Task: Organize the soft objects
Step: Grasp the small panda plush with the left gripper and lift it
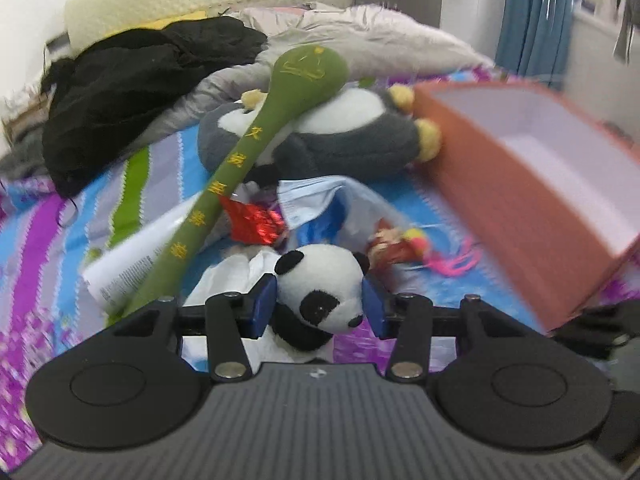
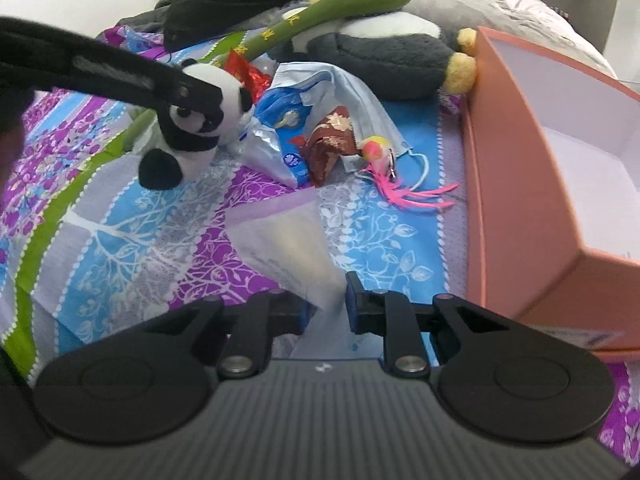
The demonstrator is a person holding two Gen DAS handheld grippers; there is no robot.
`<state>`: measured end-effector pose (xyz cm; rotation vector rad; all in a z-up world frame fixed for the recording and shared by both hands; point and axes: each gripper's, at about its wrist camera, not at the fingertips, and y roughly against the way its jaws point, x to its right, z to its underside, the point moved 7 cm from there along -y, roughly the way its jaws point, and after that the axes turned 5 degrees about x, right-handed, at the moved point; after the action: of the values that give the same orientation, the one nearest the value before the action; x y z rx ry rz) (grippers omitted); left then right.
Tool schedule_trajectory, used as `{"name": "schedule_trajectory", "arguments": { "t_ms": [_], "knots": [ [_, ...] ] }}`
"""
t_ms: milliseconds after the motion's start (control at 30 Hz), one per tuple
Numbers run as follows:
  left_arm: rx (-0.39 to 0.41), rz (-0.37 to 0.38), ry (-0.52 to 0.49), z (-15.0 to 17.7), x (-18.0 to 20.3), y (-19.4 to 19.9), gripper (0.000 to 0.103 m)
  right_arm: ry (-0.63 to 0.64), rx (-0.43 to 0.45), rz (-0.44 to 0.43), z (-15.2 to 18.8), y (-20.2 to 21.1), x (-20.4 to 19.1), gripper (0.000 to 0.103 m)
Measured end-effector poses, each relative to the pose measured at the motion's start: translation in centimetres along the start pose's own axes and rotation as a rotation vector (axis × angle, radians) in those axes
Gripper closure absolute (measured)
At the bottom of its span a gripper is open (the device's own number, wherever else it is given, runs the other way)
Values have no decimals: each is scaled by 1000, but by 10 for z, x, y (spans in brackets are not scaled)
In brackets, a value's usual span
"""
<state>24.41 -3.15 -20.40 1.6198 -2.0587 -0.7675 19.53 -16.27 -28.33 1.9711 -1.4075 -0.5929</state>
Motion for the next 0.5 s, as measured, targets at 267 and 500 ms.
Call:
{"name": "schedule_trajectory", "arguments": {
  "t_ms": [267,500],
  "knots": [
    [-27,161,247,33,10,38,50,20,-11,75,12,19,-3,81],
    [-83,198,362,77,8,49,50,21,-49,137,32,8,1,80]
  ]
}}
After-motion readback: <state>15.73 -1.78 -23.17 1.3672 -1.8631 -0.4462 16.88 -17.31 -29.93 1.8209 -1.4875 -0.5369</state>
